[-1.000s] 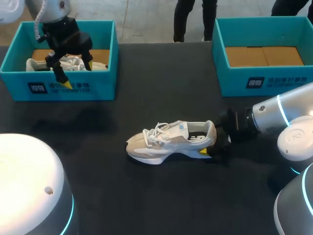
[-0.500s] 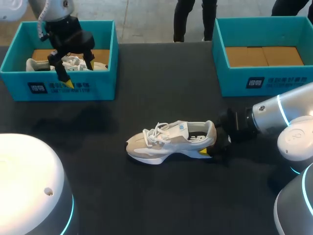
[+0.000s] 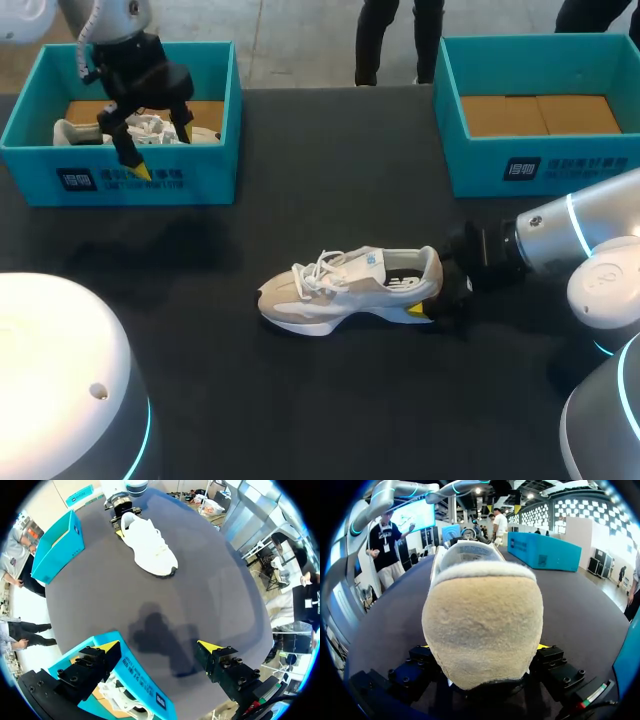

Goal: Take the shoe out of the shoebox, open the shoe tongue, remove and reinsert the insole, then place the shoe into the shoebox

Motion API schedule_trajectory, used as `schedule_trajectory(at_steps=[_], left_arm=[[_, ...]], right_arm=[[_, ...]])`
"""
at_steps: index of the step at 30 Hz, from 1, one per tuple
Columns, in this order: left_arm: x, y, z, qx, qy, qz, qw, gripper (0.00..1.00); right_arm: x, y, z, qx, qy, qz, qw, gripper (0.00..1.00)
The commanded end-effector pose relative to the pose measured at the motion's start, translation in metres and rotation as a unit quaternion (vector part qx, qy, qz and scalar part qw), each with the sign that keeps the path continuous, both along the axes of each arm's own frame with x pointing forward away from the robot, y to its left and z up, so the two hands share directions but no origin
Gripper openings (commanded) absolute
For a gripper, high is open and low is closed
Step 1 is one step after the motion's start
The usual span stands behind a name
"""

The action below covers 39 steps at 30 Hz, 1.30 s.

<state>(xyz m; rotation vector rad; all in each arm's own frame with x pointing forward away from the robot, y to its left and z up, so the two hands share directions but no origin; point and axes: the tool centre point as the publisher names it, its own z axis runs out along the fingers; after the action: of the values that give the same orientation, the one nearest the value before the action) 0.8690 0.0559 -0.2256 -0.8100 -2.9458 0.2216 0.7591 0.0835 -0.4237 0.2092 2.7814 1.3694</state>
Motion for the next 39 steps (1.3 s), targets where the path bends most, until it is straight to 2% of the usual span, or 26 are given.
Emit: schedule_trajectory(at_steps=[1, 4, 5, 7, 15, 19, 25, 30, 33, 39], left_arm=[[0.0, 0.0, 0.0, 0.001, 0.0, 0.0, 1.0, 1.0], [-0.003, -0.006, 0.003, 0.002, -0.007, 0.033, 0.999, 1.0], [-0.006, -0.01, 0.005, 0.02, -0.021, 0.061, 0.998, 1.0], [-0.01, -0.018, 0.008, 0.014, -0.027, 0.101, 0.994, 1.0], [-0.029, -0.05, 0.015, 0.01, -0.034, 0.276, 0.96, 1.0], [-0.04, -0.066, 0.013, 0.021, -0.043, 0.322, 0.946, 1.0], [-0.053, -0.088, 0.012, 0.02, -0.049, 0.41, 0.911, 1.0], [-0.059, -0.114, 0.01, 0.018, -0.05, 0.453, 0.89, 1.0], [-0.062, -0.125, 0.008, 0.011, -0.047, 0.488, 0.872, 1.0], [-0.066, -0.145, 0.004, 0.006, -0.05, 0.524, 0.85, 1.0]], right_arm=[[0.001, 0.003, -0.002, -0.001, 0.0, 0.0, 1.0, 0.0], [0.001, 0.003, -0.002, -0.001, 0.0, 0.0, 1.0, 0.0], [0.001, 0.003, -0.002, -0.001, 0.0, 0.0, 1.0, 0.0], [0.001, 0.003, -0.002, -0.001, 0.0, 0.0, 1.0, 0.0], [0.001, 0.003, -0.002, -0.001, 0.0, 0.0, 1.0, 0.0], [0.001, 0.003, -0.002, -0.001, 0.0, 0.0, 1.0, 0.0], [0.001, 0.003, -0.002, -0.001, 0.0, 0.0, 1.0, 0.0], [0.001, 0.003, -0.002, -0.001, 0.0, 0.0, 1.0, 0.0], [0.001, 0.003, -0.002, -0.001, 0.0, 0.0, 1.0, 0.0], [0.001, 0.003, -0.002, -0.001, 0.0, 0.0, 1.0, 0.0]])
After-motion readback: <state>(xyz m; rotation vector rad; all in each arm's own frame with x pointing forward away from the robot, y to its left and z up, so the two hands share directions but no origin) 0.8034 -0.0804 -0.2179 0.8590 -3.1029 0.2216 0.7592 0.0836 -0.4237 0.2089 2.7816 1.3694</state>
